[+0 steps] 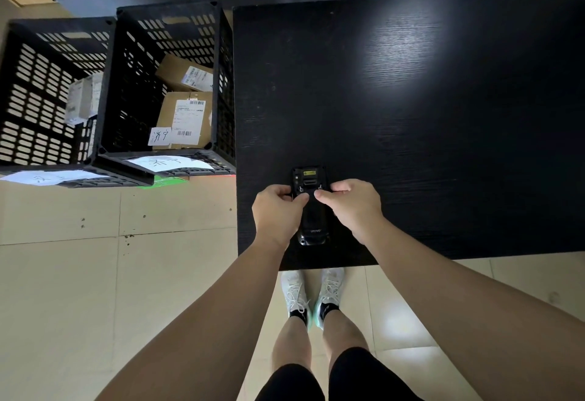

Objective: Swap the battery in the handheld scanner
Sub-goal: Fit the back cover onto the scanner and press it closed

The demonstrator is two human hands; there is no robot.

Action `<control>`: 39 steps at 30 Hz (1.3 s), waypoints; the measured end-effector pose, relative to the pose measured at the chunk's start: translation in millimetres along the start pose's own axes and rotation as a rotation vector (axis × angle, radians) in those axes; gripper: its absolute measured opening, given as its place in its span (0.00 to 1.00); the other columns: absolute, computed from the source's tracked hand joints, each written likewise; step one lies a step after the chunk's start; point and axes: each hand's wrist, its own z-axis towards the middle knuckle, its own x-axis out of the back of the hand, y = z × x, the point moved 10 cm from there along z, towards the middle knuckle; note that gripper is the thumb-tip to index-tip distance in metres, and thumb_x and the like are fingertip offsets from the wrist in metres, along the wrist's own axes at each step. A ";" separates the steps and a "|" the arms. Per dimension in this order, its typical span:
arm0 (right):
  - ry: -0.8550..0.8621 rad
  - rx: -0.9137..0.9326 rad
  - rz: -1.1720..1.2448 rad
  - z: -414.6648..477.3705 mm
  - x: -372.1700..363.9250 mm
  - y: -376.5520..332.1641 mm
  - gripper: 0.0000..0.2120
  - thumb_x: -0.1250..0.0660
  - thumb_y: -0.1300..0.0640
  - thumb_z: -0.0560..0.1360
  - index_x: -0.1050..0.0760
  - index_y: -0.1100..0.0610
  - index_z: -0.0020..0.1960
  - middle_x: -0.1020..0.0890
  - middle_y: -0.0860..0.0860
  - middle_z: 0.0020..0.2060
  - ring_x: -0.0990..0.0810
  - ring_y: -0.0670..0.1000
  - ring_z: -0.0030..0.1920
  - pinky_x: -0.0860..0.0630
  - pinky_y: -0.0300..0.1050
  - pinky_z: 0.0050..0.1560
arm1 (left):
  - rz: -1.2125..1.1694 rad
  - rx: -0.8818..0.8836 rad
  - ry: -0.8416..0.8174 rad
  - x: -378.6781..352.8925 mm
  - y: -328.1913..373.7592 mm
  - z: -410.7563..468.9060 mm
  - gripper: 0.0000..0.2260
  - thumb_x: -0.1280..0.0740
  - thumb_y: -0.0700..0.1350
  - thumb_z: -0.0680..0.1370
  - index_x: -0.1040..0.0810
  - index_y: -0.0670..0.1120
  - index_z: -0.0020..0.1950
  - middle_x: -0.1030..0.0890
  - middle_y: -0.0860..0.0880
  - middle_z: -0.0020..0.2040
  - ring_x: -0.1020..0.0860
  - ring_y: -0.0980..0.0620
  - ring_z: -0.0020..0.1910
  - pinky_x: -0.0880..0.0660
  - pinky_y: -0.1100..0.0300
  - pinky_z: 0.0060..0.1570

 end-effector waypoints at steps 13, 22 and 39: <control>-0.041 0.019 -0.045 7.2 -2.7 -1.0 0.21 0.21 0.49 0.68 0.18 0.56 0.57 0.18 0.46 0.44 0.20 0.44 0.44 0.26 0.34 0.44 | -0.011 0.117 -0.016 -3.9 -8.1 15.0 0.13 0.20 0.42 0.67 0.19 0.46 0.48 0.16 0.49 0.40 0.16 0.50 0.39 0.16 0.52 0.45; -0.021 0.001 -0.012 10.1 -7.5 6.0 0.22 0.20 0.48 0.66 0.19 0.56 0.55 0.17 0.44 0.41 0.19 0.41 0.43 0.24 0.36 0.45 | -0.003 0.134 -0.042 -8.2 -14.4 23.2 0.13 0.20 0.41 0.67 0.20 0.46 0.46 0.15 0.47 0.40 0.16 0.48 0.36 0.17 0.54 0.40; -0.016 -0.038 0.002 2.9 -6.8 0.1 0.25 0.18 0.48 0.62 0.20 0.56 0.54 0.18 0.47 0.45 0.19 0.47 0.45 0.26 0.37 0.41 | 0.111 -0.121 -0.146 -1.5 7.6 18.0 0.08 0.24 0.45 0.72 0.20 0.48 0.48 0.18 0.51 0.40 0.19 0.52 0.40 0.22 0.62 0.44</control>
